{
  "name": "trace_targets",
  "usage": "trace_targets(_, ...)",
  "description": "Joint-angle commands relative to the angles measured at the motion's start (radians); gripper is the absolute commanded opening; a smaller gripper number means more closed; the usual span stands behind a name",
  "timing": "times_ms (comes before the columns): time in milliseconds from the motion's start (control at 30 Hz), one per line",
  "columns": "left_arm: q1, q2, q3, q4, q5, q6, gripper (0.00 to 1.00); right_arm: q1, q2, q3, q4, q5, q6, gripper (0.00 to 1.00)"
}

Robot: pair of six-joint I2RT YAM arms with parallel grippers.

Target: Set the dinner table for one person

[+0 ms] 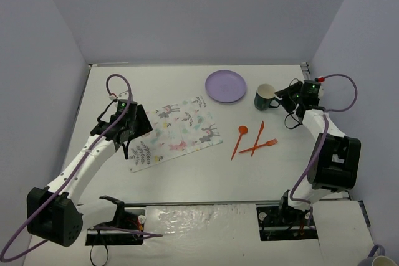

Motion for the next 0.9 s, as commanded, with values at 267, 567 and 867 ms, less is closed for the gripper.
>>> trace_targets(267, -0.004, -0.021, 0.023, 0.021, -0.031, 0.020, 0.49, 0.134, 0.141, 0.222, -0.075, 0.015, -0.027, 0.41)
trace_targets(567, -0.004, 0.000, 0.028, 0.026, -0.032, 0.029, 0.49, 0.165, 0.096, 0.301, -0.244, 0.139, -0.039, 0.41)
trace_targets(867, -0.004, 0.007, 0.033, 0.018, -0.034, 0.034, 0.49, 0.165, 0.191, 0.477, -0.370, 0.162, -0.079, 0.41)
